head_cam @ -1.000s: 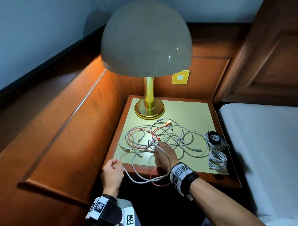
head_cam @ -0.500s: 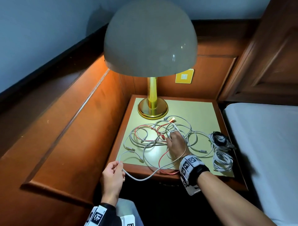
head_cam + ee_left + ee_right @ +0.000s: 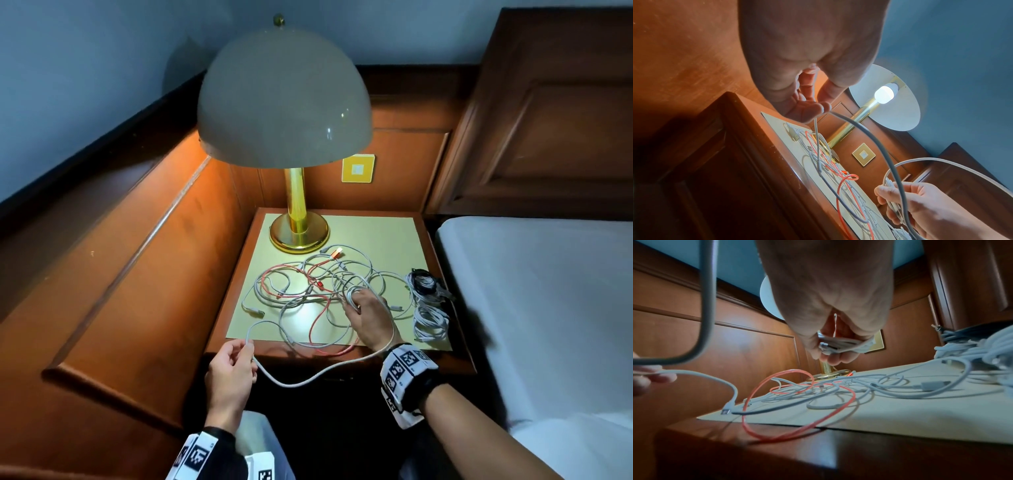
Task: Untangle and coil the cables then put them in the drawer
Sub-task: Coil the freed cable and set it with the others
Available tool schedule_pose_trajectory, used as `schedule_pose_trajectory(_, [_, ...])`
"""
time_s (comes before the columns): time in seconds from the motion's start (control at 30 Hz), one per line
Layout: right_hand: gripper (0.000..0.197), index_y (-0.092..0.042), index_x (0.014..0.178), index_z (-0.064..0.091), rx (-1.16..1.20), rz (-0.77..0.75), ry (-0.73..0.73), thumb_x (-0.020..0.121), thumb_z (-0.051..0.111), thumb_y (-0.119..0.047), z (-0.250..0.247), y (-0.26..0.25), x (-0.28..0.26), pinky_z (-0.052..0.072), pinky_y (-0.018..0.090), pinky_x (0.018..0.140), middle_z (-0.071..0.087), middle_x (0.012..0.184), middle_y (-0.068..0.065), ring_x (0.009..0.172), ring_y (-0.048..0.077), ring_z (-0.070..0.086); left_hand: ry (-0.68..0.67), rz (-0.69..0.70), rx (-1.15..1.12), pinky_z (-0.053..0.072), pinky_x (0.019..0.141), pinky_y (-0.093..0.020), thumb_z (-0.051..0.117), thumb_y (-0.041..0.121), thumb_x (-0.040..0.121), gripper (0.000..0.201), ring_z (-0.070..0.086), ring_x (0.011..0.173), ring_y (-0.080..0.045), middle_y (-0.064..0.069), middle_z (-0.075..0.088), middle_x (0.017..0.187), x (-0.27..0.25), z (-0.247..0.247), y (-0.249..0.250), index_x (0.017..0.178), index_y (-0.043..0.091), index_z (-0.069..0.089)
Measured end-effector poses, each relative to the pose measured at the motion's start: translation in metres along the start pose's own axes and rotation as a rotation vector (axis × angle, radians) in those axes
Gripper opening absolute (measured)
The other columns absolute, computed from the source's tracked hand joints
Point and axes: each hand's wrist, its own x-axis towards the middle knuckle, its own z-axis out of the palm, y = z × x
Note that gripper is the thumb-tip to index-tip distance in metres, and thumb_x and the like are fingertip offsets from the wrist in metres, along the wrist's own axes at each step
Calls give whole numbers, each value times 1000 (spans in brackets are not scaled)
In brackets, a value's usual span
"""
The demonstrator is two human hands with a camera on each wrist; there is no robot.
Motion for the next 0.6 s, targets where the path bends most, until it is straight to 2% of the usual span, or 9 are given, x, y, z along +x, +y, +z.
schedule_pose_trajectory(0.13, [19,0,76,59,-38,-23,5,92,64,-10,-14,-5,-25,44,38,67,58,80,11,73,28,54,-34,48,77,45,63,-33,64,23,96,12,52,58,-19,6,61,58,-12,4,10,89,15,69])
schedule_pose_trajectory(0.2, [23,-1,71,55,-33,-33,12,91,64,-7,-20,-8,-38,39,35,62,52,75,9,69,28,49,-52,63,136,49,67,-37,65,37,89,17,56,61,-19,6,64,62,-21,7,13,88,21,70])
schedule_pose_trajectory(0.3, [23,-1,72,56,-53,-35,15,93,63,-8,-29,-13,-56,30,30,62,52,75,9,70,24,45,-102,83,195,55,75,-42,59,56,76,35,59,67,-19,6,67,70,-32,10,16,90,25,71])
schedule_pose_trajectory(0.47, [16,0,82,62,-65,-39,14,95,62,-9,-43,-23,-77,31,24,67,61,87,14,75,20,49,-138,104,270,58,85,-45,58,53,77,35,67,79,-27,2,71,80,-51,14,33,91,24,71])
schedule_pose_trajectory(0.53, [14,0,85,64,-65,-49,15,96,61,-8,-47,-26,-85,34,23,70,63,89,15,78,24,54,-145,121,293,58,88,-45,62,46,83,23,69,86,-29,1,73,83,-59,14,36,89,25,69])
schedule_pose_trajectory(0.6, [13,0,86,65,-75,-70,25,96,61,-7,-51,-31,-93,35,22,70,63,87,14,75,22,53,-141,156,347,56,90,-43,64,34,91,9,69,88,-28,0,74,88,-65,15,40,88,27,67])
